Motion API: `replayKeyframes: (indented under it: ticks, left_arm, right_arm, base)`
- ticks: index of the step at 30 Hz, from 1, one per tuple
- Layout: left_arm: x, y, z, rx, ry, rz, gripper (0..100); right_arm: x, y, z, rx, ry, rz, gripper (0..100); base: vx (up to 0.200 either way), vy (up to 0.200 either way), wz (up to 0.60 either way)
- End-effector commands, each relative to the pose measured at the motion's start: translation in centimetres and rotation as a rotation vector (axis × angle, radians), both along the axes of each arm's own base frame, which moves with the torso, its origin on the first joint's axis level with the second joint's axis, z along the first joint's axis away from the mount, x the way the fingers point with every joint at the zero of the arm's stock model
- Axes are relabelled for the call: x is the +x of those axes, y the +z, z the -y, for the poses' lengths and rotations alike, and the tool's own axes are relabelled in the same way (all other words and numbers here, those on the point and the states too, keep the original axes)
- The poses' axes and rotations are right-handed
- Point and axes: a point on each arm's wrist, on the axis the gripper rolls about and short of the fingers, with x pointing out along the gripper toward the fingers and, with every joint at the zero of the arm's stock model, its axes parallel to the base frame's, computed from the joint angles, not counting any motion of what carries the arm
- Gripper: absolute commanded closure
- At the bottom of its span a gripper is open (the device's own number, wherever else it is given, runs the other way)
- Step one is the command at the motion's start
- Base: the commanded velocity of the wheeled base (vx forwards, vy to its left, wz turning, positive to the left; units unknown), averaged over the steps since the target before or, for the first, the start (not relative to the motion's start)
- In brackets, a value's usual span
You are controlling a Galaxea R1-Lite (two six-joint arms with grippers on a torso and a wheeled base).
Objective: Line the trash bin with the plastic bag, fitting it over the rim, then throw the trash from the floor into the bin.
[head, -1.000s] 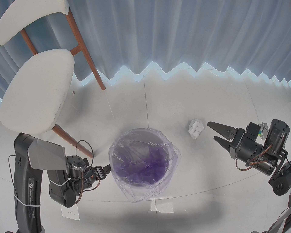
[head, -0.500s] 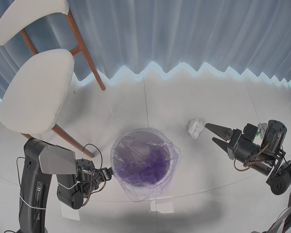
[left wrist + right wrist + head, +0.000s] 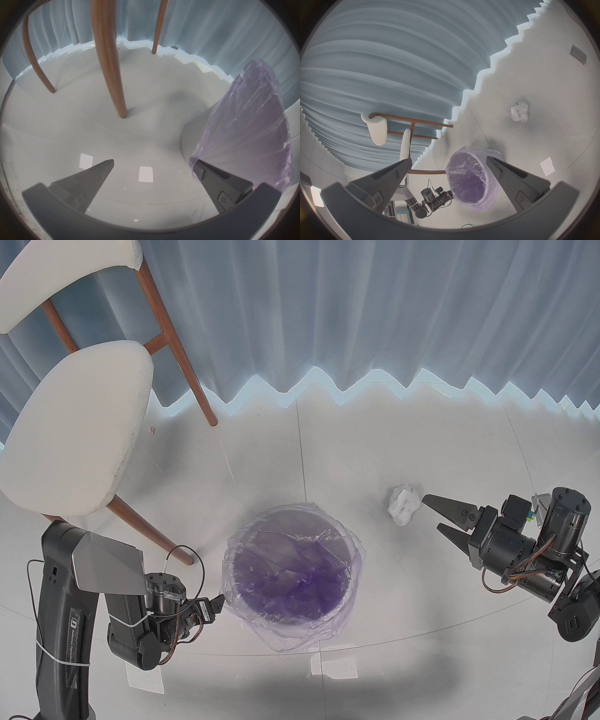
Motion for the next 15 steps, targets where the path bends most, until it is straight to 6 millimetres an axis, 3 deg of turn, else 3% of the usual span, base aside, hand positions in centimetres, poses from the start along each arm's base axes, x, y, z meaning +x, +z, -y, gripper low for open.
replayKeyframes:
  ticks: [1, 8, 15]
  left_arm:
    - [0.3, 0.5, 0.0, 0.009, 0.015, 0.008, 0]
    - [0.5, 0.7, 0.6, -0.001, 0.005, 0.042, 0]
    - [-0.8, 1.1, 0.8, 0.007, -0.044, 0.081, 0]
  right_arm:
    - [0.0, -0.1, 0.0, -0.002, 0.001, -0.005, 0]
    - [0.1, -0.2, 0.0, -0.003, 0.001, -0.007, 0]
    - [0.1, -0.3, 0.0, -0.004, 0.001, -0.009, 0]
  base:
    - [0.000, 0.000, 0.00]
    - [0.000, 0.000, 0.00]
    - [0.000, 0.000, 0.00]
